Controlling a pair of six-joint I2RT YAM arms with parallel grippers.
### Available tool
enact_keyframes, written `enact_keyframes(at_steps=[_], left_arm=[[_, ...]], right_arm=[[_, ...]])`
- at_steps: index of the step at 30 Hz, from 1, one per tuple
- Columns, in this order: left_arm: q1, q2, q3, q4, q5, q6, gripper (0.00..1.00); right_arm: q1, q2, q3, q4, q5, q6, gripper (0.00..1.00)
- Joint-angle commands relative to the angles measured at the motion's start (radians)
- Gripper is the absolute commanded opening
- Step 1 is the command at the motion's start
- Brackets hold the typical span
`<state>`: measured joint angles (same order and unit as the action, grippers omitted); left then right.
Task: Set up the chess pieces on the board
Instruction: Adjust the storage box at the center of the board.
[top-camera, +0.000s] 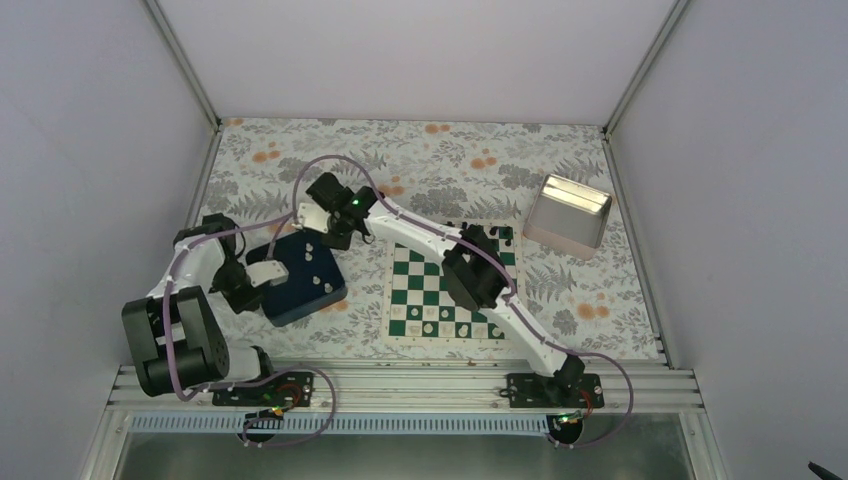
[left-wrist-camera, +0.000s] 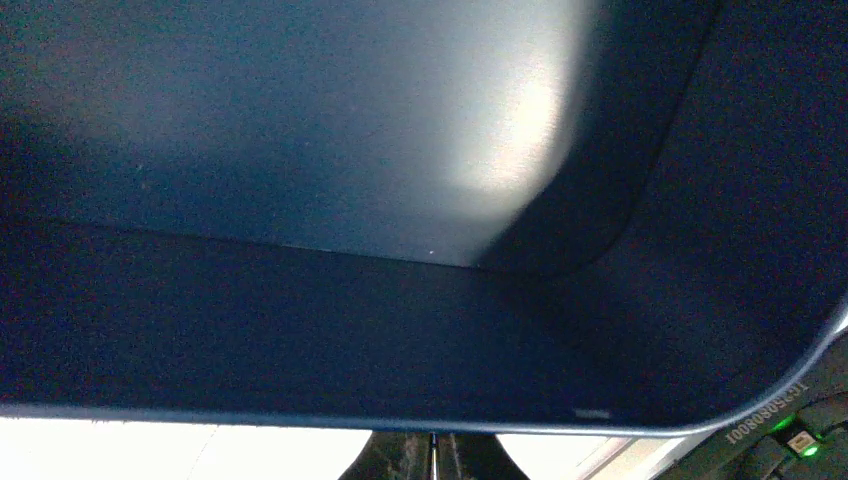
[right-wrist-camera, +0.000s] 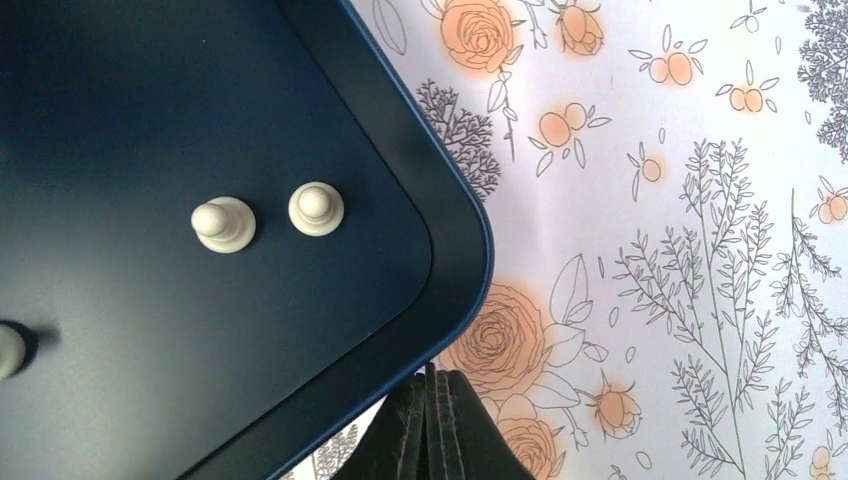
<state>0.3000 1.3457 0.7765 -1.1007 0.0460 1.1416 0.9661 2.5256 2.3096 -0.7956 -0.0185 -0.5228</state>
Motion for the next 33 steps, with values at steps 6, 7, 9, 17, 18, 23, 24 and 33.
enact_keyframes(at_steps=[6, 7, 9, 17, 18, 23, 24, 33], left_arm=[[-0.064, -0.035, 0.026, -0.092, 0.112, 0.016, 0.03], [-0.064, -0.049, 0.041, -0.11, 0.113, 0.023, 0.03], [-0.051, -0.079, 0.059, -0.128, 0.076, 0.032, 0.03], [0.177, -0.114, 0.273, -0.173, -0.039, 0.158, 0.03], [0.195, -0.1, 0.303, -0.151, -0.058, 0.151, 0.03], [0.207, 0.065, 0.472, -0.063, -0.036, 0.066, 0.02], [0.206, 0.1, 0.505, -0.057, -0.014, 0.052, 0.02], [0.063, 0.283, 0.514, 0.098, 0.022, -0.05, 0.02]], right_arm=[[-0.049, -0.071, -0.057, 0.064, -0.021, 0.024, 0.04], [-0.053, -0.09, -0.073, 0.072, -0.013, 0.024, 0.04], [-0.064, -0.128, -0.108, 0.082, -0.003, 0.023, 0.04], [-0.075, -0.315, -0.241, -0.028, -0.009, -0.022, 0.04], [-0.072, -0.331, -0.246, -0.066, -0.015, -0.027, 0.04], [-0.035, -0.394, -0.34, -0.199, -0.068, -0.053, 0.04], [-0.018, -0.402, -0.371, -0.216, -0.076, -0.061, 0.04], [0.106, -0.391, -0.509, -0.249, -0.141, -0.086, 0.04]])
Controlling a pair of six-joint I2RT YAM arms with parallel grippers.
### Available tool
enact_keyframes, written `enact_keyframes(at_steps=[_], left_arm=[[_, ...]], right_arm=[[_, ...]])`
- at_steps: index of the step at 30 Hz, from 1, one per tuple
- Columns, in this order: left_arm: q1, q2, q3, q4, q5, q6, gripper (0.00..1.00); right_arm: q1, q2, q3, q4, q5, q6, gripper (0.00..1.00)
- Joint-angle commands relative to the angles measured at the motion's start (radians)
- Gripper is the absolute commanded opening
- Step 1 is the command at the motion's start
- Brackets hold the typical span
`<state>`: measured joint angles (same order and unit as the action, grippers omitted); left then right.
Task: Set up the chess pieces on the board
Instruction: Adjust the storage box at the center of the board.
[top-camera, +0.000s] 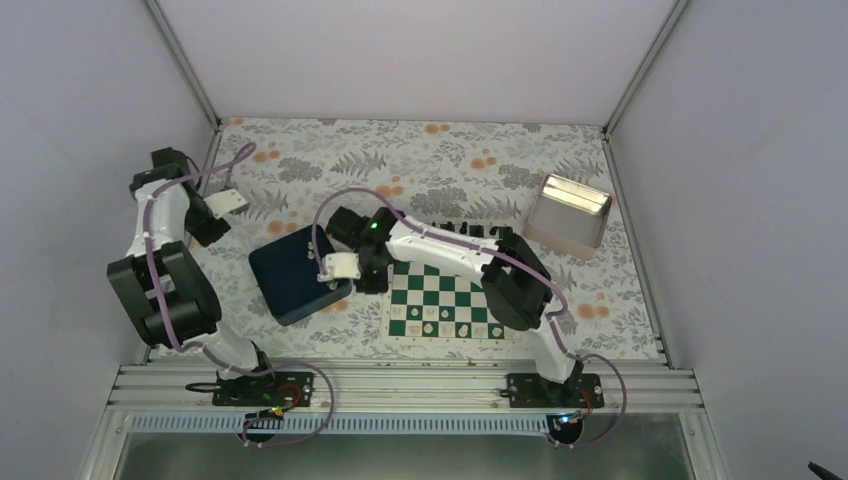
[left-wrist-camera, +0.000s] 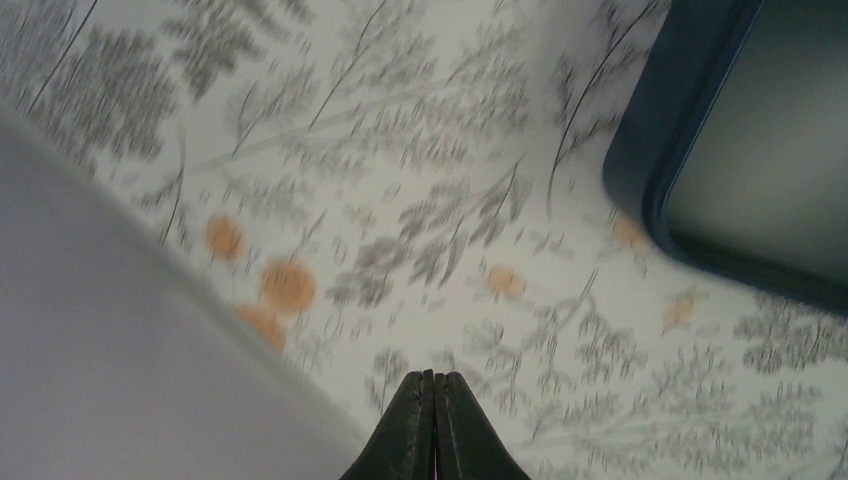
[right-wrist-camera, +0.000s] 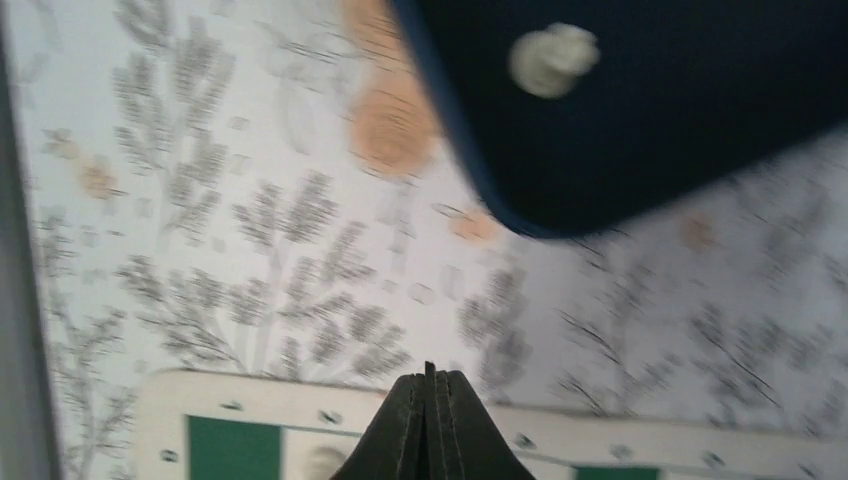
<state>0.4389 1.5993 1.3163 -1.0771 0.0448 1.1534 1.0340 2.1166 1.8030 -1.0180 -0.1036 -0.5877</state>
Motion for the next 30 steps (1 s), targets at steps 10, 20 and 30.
enact_keyframes(at_steps=[10, 20, 30], left_arm=[[-0.138, 0.116, -0.041, 0.094, 0.033, -0.095, 0.02], [-0.172, 0.012, -0.184, 0.062, 0.087, -0.044, 0.02], [-0.21, -0.14, -0.324, -0.009, 0.1, -0.025, 0.02]], right_arm=[[0.084, 0.187, 0.151, -0.039, -0.054, -0.006, 0.04], [0.078, 0.222, 0.211, -0.035, -0.032, 0.001, 0.04], [0.033, 0.156, 0.167, -0.035, -0.017, -0.013, 0.04]])
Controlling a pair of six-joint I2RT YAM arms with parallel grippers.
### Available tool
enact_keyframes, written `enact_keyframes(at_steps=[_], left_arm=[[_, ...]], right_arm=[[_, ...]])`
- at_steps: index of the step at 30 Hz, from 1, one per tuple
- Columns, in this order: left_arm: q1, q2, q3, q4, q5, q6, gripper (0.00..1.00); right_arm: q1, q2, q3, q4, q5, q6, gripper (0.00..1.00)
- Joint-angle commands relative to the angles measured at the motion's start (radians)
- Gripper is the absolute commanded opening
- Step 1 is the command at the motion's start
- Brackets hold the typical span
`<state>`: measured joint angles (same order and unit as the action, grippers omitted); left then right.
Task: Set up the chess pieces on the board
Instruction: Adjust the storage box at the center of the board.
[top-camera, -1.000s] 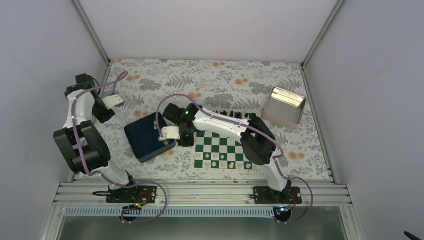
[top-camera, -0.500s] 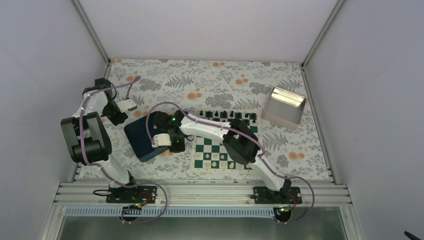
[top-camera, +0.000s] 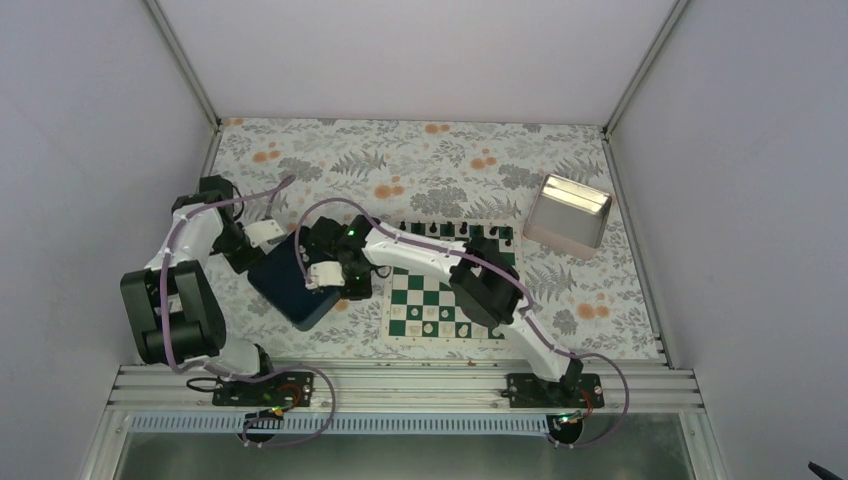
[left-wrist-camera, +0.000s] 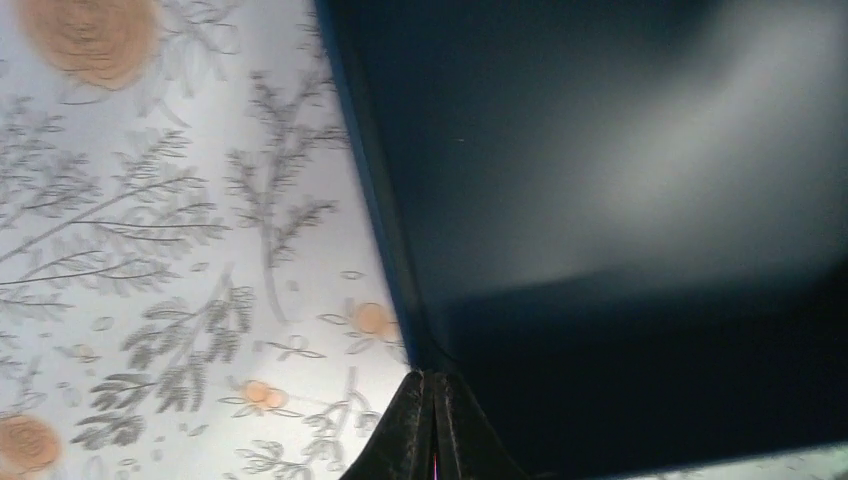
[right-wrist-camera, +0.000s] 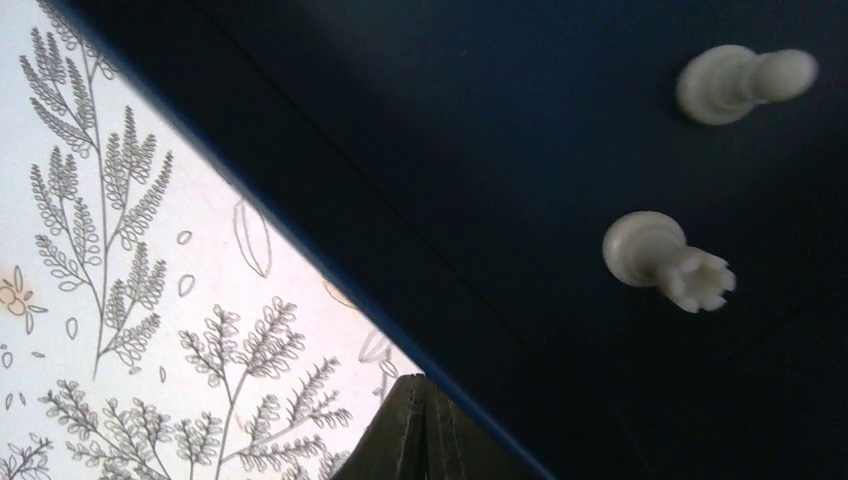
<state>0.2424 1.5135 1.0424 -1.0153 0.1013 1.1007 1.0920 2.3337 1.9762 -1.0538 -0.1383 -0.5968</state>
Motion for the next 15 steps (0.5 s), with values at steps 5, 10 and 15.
enact_keyframes(at_steps=[5, 10, 15], left_arm=[[-0.026, -0.133, -0.117, -0.127, 0.077, 0.041, 0.02], [-0.026, -0.19, -0.166, -0.172, 0.099, 0.062, 0.03], [-0.02, -0.241, -0.155, -0.14, 0.029, 0.037, 0.02]], right_arm=[[-0.038, -0.082, -0.008, -0.017, 0.016, -0.016, 0.04], [-0.04, -0.101, -0.01, -0.038, 0.021, -0.026, 0.04], [-0.047, -0.136, 0.013, -0.061, 0.045, -0.029, 0.04]])
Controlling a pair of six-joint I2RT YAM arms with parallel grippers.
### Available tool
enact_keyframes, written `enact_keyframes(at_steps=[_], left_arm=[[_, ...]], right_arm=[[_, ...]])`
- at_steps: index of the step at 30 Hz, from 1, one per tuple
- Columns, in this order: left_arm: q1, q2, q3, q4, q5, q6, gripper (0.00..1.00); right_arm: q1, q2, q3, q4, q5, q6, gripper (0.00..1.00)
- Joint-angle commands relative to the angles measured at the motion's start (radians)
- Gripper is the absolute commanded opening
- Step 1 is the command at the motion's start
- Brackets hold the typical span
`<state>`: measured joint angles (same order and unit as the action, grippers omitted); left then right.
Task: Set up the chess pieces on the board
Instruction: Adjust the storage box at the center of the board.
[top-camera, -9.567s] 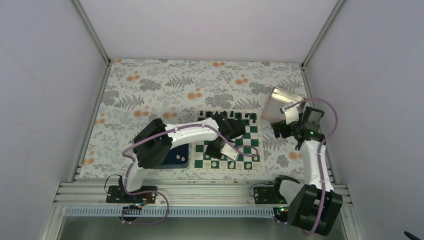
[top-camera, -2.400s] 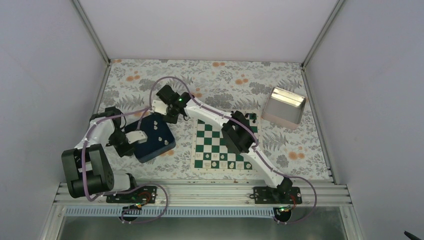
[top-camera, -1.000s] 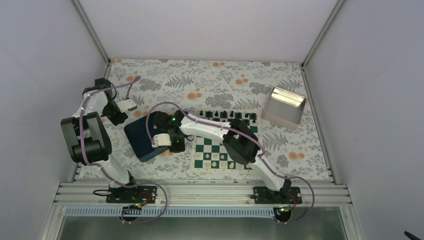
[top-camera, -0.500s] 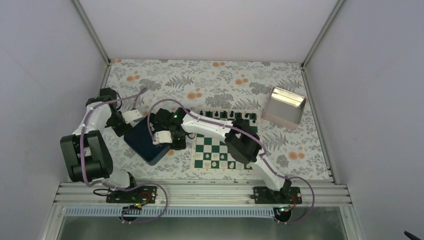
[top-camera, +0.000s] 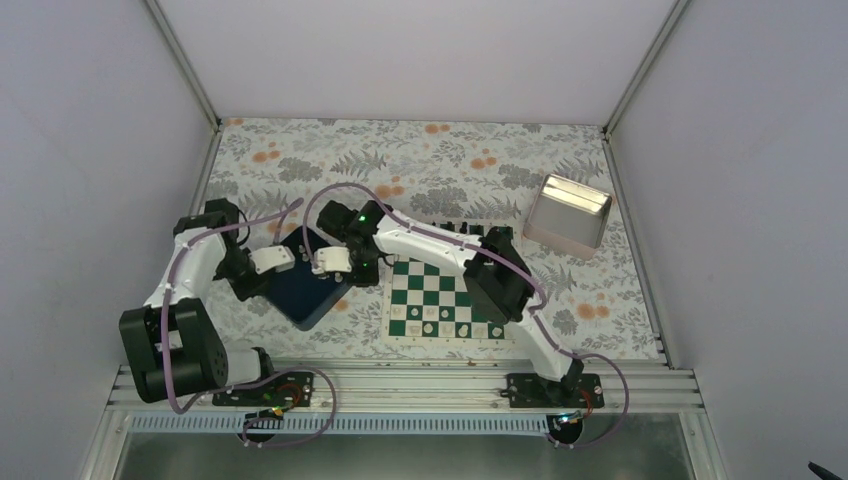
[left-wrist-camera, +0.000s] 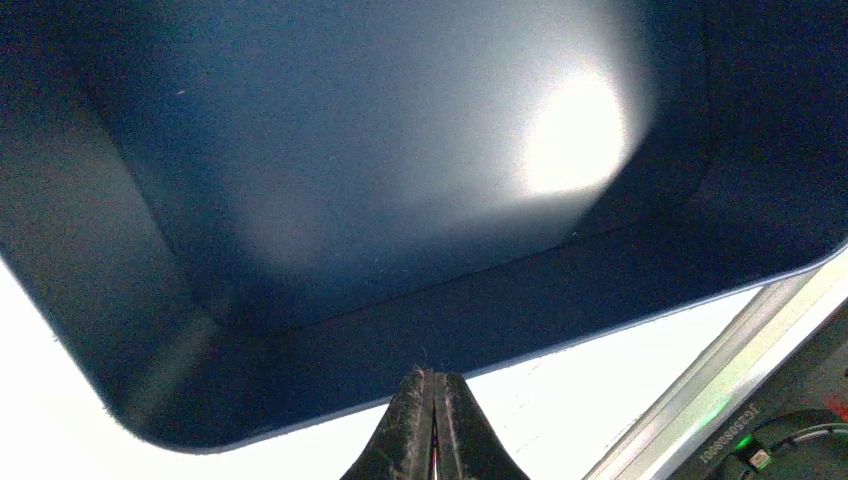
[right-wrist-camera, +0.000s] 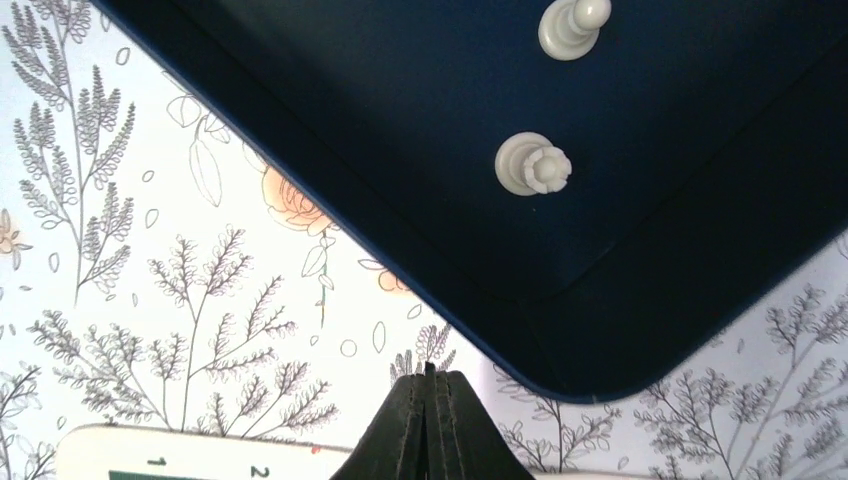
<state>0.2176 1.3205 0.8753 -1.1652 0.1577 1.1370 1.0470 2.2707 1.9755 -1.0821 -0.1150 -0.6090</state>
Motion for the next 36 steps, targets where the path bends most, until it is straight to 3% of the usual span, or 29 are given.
enact_keyframes(at_steps=[1, 5, 9, 16, 21, 36], left_arm=[[0.011, -0.062, 0.036, 0.008, -0.037, 0.001, 0.02], [0.04, -0.073, 0.188, -0.053, -0.003, 0.019, 0.02], [0.054, -0.021, 0.304, 0.019, -0.033, -0.018, 0.02], [0.06, 0.286, 0.434, 0.128, -0.029, -0.102, 0.02], [0.054, 0.402, 0.475, 0.179, 0.0, -0.117, 0.02], [0.028, 0.33, 0.215, 0.191, -0.05, -0.066, 0.02]], right_arm=[[-0.004, -0.082, 0.02, -0.039, 0.023, -0.016, 0.04], [-0.013, -0.119, 0.015, -0.036, 0.034, -0.01, 0.04], [-0.016, -0.136, -0.001, -0.023, 0.024, -0.007, 0.04], [-0.023, -0.129, -0.008, -0.001, 0.027, 0.001, 0.04], [-0.043, -0.131, 0.005, 0.015, 0.023, 0.006, 0.04], [-0.076, -0.096, 0.031, -0.015, 0.007, -0.003, 0.04]])
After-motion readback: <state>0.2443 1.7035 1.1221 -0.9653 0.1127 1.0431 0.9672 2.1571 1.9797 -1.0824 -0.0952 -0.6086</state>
